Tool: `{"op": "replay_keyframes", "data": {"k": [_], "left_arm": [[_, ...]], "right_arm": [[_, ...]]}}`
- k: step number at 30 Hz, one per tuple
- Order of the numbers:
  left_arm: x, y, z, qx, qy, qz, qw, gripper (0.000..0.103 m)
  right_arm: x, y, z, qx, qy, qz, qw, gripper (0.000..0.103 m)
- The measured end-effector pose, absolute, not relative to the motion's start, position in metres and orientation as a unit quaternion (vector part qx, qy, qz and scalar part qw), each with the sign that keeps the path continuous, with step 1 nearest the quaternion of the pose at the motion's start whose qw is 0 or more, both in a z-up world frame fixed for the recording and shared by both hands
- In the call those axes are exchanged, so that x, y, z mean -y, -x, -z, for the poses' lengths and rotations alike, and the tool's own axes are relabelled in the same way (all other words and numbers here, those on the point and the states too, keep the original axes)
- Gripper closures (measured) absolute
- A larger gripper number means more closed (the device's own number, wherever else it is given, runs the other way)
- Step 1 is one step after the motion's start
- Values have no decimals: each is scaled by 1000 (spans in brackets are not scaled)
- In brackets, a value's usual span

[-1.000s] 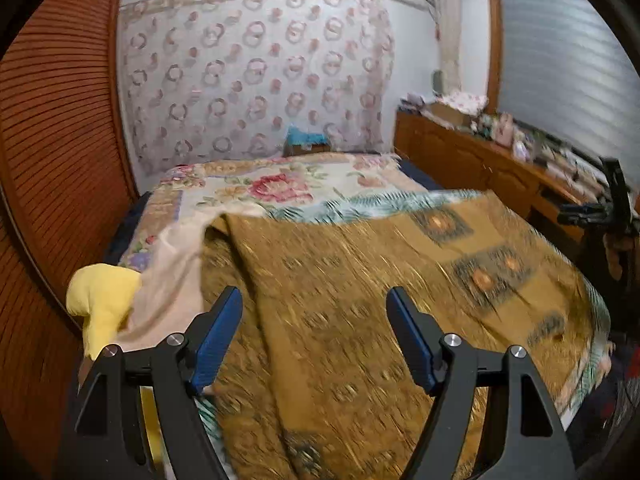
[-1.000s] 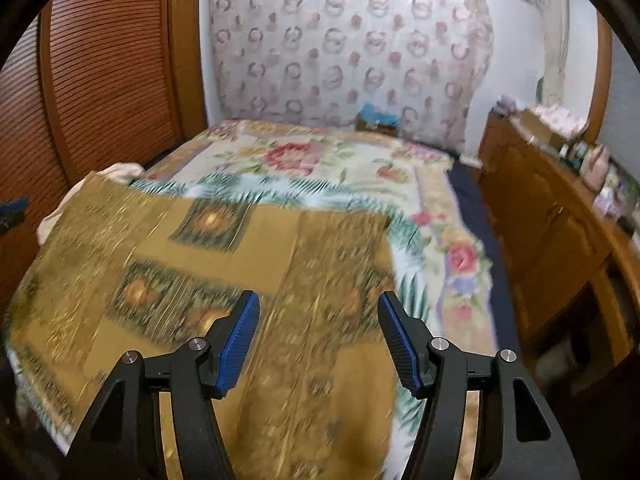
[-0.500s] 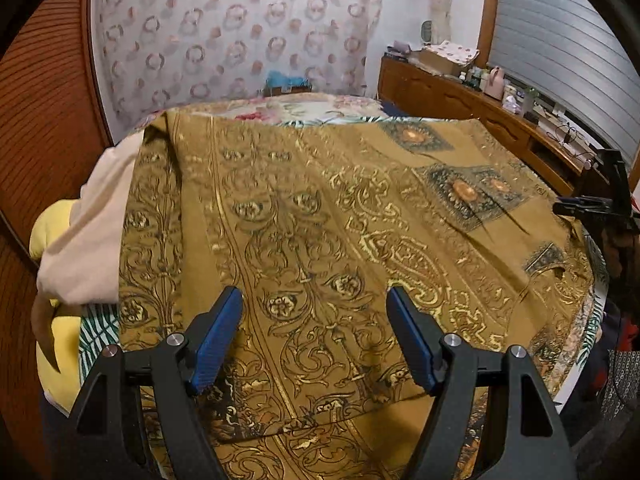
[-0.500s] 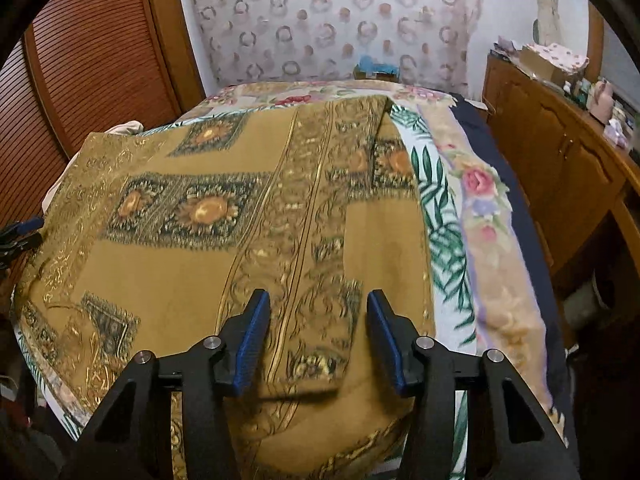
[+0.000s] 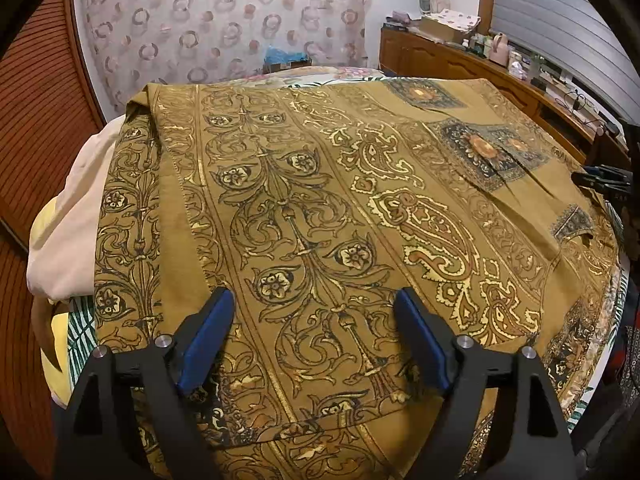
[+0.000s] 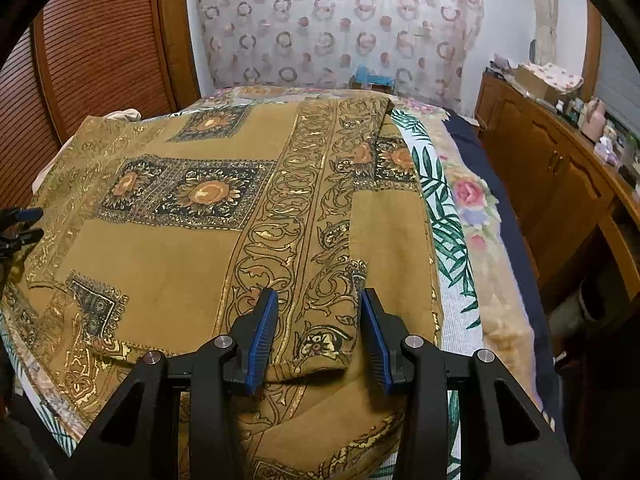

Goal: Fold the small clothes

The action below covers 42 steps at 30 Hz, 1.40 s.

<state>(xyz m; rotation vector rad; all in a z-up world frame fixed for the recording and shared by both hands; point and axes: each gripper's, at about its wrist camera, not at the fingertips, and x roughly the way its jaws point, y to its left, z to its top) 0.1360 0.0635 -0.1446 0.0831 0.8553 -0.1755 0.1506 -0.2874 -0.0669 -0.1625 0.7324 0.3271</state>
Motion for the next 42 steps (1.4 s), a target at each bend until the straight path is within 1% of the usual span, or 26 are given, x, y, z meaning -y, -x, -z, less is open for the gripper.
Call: {"op": "replay_keyframes", "data": {"k": [11,14,17,18,20,22,24,25,27,31,37,38,39,40,41,42], "left_arm": [[-63,-133,142,-417,-37,77,905,20],[-65,-126,138,-418,-19,73,905,28],[-70,-108,127,-393,-5,81,916,28],[-72,-100,122,-384,-8,70,921,30],[-77,-90,116,-373,-8,59,926,36],[-87,-80,111,-368,9,51,928,40],[-96,-77,111,-372,15,43,927,49],[-100,-77,113,-374,14,39,927,50],[-107,-79,118,-380,17,28,924,56],[-117,-87,129,-396,31,13,917,60],[-119,-93,143,-409,36,22,911,60],[-119,-93,144,-409,35,22,911,65],[-118,-93,143,-408,33,22,912,75],[-117,-94,143,-408,31,27,912,80],[-117,-94,142,-408,29,27,912,89],[-116,-93,141,-404,25,26,914,93]], "right_arm": [[286,-157,78,-353,77,-162,918,59],[287,-157,78,-353,78,-162,918,59],[288,-157,78,-353,77,-163,918,59],[288,-158,78,-353,77,-163,918,59],[289,-158,78,-353,78,-163,918,59],[289,-158,78,-353,78,-164,918,59],[289,-158,78,-353,78,-164,918,59],[289,-158,78,-353,78,-164,918,59],[289,-158,78,-353,78,-164,918,59],[289,-158,78,-353,78,-164,918,59],[289,-158,78,-353,78,-164,918,59],[289,-158,78,-353,78,-164,918,59],[289,-158,79,-353,78,-164,918,59],[289,-158,78,-353,78,-164,918,59],[289,-158,78,-353,78,-165,918,59],[289,-158,78,-353,78,-165,918,59]]}}
